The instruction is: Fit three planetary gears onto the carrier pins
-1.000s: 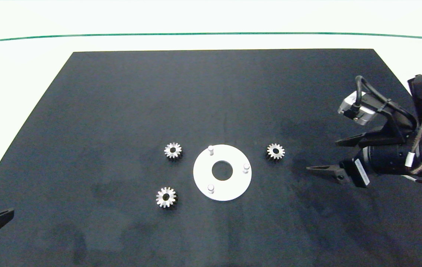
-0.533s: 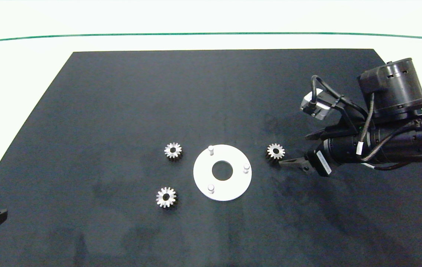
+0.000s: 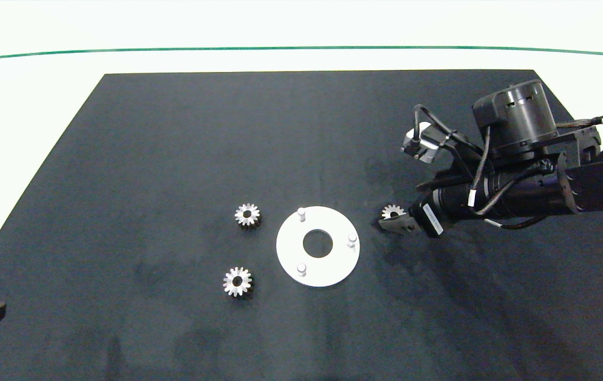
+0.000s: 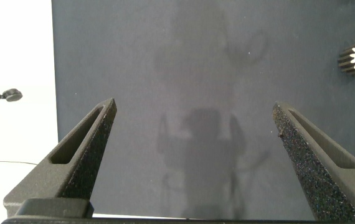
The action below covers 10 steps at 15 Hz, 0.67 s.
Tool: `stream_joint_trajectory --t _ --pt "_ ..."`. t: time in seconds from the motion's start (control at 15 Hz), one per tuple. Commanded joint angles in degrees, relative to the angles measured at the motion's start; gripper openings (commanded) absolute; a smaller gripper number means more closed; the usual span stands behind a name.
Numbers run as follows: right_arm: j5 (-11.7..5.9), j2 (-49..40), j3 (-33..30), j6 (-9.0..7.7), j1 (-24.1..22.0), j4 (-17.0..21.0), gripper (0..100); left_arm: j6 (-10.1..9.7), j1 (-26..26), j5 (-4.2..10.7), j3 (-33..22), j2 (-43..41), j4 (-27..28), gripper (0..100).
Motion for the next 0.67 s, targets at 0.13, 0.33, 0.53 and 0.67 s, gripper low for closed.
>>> stream_joint_trajectory --t 0.13,0.33,0.53,0.67 --pt "-0.35 2.7 -1.3 -0.21 0.1 0.1 100 0.08 0.0 0.05 0.0 -0.5 0.2 100" --pt "-0.79 4.1 -1.4 -0.21 0.2 -0.1 100 0.08 -0.1 0.05 0.0 -1.2 0.9 100" --pt "-0.79 4.5 -1.8 -0.56 0.2 -0.1 100 0.08 -0.1 0.05 0.0 -1.5 0.9 100" --pt "-1.41 4.9 -2.1 -1.35 0.2 0.0 99 0.08 -0.1 0.05 0.0 -1.6 0.9 100"
